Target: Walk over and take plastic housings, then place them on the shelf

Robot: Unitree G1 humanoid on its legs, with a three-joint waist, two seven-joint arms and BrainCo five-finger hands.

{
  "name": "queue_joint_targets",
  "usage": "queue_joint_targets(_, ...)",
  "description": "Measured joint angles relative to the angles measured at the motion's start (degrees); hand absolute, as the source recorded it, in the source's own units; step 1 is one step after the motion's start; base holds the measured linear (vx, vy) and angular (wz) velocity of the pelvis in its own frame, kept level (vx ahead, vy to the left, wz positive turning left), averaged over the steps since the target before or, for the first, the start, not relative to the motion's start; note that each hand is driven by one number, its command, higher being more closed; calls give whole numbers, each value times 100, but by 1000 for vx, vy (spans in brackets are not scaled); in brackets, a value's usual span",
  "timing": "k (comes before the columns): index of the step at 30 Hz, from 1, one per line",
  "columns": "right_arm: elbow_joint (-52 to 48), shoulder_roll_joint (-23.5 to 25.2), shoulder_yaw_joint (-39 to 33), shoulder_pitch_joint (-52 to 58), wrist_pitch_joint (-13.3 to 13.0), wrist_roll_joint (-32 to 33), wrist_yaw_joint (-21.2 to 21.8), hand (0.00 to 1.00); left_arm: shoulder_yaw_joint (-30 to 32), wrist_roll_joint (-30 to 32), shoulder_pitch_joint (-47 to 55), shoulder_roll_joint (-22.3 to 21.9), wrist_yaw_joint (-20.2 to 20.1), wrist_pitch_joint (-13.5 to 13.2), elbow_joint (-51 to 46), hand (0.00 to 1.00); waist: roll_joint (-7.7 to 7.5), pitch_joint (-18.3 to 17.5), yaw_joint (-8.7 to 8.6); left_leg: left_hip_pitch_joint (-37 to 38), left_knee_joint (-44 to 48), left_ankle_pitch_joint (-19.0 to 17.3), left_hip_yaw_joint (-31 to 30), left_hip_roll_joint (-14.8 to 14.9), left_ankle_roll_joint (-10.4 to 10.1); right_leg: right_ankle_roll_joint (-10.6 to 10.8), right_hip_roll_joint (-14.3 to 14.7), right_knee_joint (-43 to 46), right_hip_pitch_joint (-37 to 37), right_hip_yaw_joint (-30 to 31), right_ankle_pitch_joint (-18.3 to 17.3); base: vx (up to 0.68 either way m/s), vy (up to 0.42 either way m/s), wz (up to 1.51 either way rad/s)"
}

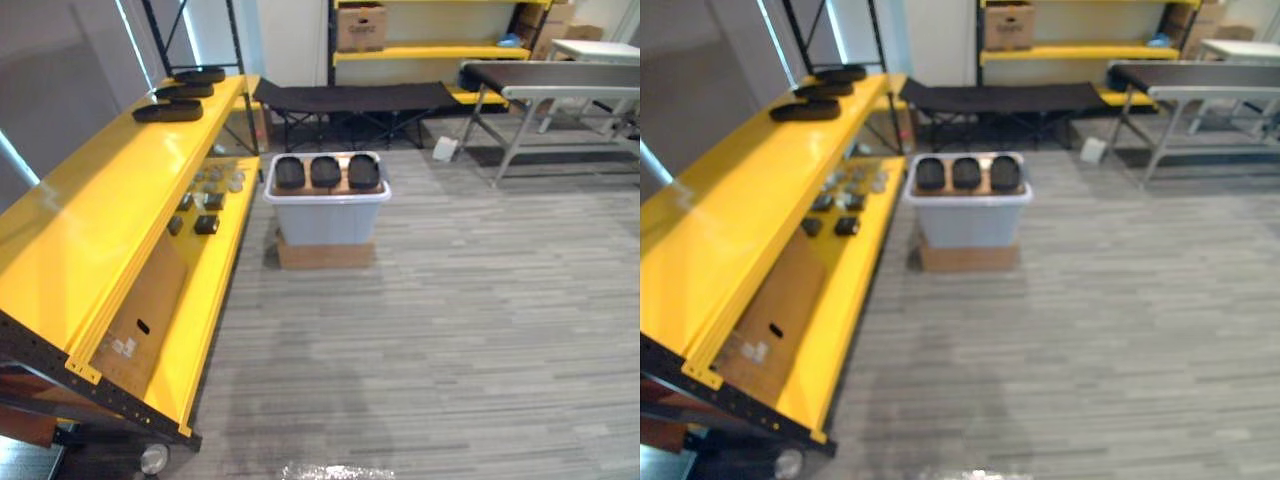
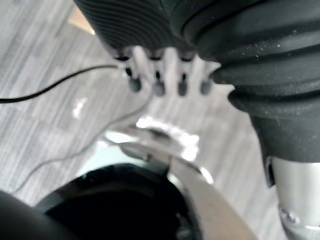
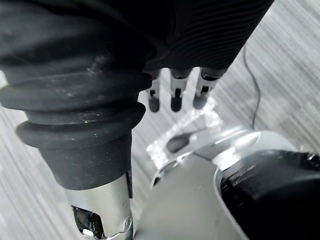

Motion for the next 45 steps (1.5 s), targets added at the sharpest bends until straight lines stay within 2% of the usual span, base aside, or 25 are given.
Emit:
queue_joint_targets(7, 4, 117, -191, -85, -8, 4, 126, 0, -4, -33, -40, 83, 46, -23, 10, 0, -122, 144, -13, 146, -333, 182, -6, -28, -55, 70, 3, 0, 9, -44, -13, -16, -7, 1)
queue_joint_targets(11, 3, 140, -191, -142, -12, 0, 133, 0, -5, -30, -107, 111, 78, -25, 9, 0, -149, 276, -17, 141, -340, 229, -18, -36, 17, 73, -5, 7, 12, -158, -16, -86, -25, 3)
queue_joint_targets(20, 5, 141, -184, -146, -35, -41, 199, 0, -44, -26, -123, 112, 77, -153, 49, 0, -159, 296, -64, 127, -388, 317, -114, -75, 104, 66, -42, -10, 32, -311, -17, -79, -10, 7)
queue_joint_targets(24, 18, 150, -158, -153, -196, -45, 260, 0, -55, 53, -133, 115, 75, -159, 49, 0, -168, 298, -74, 127, -389, 320, -123, -100, 109, 58, -49, -104, 92, -330, 7, -35, 3, 2)
queue_joint_targets(26, 21, 148, -90, -152, -287, 69, 367, 0, -140, 321, -147, 127, 74, -192, 46, 0, -174, 297, -82, 121, -389, 320, -137, -101, 109, 56, -50, -115, 92, -355, 10, -28, -2, 4)
queue_joint_targets(28, 94, 141, 7, -148, -418, 360, 357, 0, -272, 543, -184, 147, 90, -265, 45, 0, -185, 297, -105, 110, -389, 320, -146, -101, 109, 55, -50, -130, 92, -385, 11, -25, -7, 5)
queue_joint_targets(31, 106, 124, 71, -144, -627, 390, 365, 0, -270, 551, -178, 148, 115, -275, 43, 0, -187, 294, -142, 44, -388, 320, -151, -101, 109, 16, -43, -178, 70, -419, 56, -2, -2, 1)
queue_joint_targets(37, 125, 119, 68, -146, -755, 336, 424, 0, -165, 742, -160, 122, 144, -271, -6, 0, -185, 301, -144, 21, -386, 322, -151, -101, 106, 10, -38, -198, 38, -450, 80, -11, -4, 1)
queue_joint_targets(41, 125, 139, 67, -190, -966, 340, 472, 0, 38, 944, -137, 66, 92, -332, -21, 0, -176, 300, -150, -67, -386, 329, -155, -101, 99, 14, -40, -198, -18, -455, 82, -54, -10, 1)
queue_joint_targets(45, 119, 148, 65, -261, -956, 319, 443, 0, 46, 975, -121, 49, 86, -444, -21, 0, -167, 302, -149, -72, -387, 329, -164, -105, 99, 16, -44, -198, -22, -469, 80, -37, -9, 2)
